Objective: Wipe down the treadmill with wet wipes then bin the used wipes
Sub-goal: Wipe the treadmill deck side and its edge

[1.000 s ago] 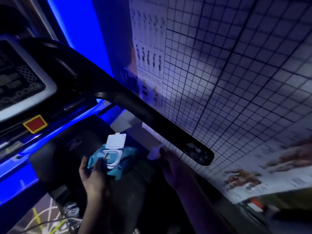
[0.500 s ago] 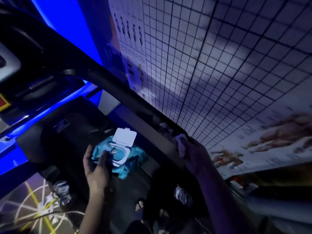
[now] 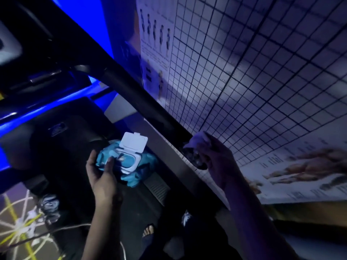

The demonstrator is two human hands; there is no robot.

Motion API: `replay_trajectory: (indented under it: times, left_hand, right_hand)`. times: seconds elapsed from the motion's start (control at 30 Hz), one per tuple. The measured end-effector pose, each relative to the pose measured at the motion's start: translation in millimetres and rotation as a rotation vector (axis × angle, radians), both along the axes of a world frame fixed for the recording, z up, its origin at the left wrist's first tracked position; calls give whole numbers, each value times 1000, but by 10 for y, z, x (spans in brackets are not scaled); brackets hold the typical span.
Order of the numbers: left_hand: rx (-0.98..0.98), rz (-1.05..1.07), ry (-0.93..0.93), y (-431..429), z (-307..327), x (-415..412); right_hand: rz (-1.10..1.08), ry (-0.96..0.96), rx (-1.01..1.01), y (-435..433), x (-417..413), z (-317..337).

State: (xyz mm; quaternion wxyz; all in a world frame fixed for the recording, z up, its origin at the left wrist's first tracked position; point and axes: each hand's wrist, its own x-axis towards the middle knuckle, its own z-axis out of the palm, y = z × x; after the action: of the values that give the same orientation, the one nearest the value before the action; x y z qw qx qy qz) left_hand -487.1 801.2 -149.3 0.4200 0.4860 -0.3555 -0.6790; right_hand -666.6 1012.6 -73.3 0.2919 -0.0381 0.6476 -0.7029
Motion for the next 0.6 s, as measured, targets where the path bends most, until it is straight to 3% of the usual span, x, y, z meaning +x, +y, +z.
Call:
replay_trajectory:
  times: [0.1,0.23,0.43,0.6]
  left_hand:
    - [-2,18,7,-31,-84,-45]
    - [-45,24,-10,-45,-193,-224]
    - [-184,73,-33,-55,-446,-640]
    - [-309,352,-34,251,-878,-970]
  right_hand:
    - [-27,66,93,-116,-152,-20]
    - [15,132,65,-312,-356,-43]
    - [183,550,276,-310,-1185,-132]
    - [494,759,106,-496,-1767,-638]
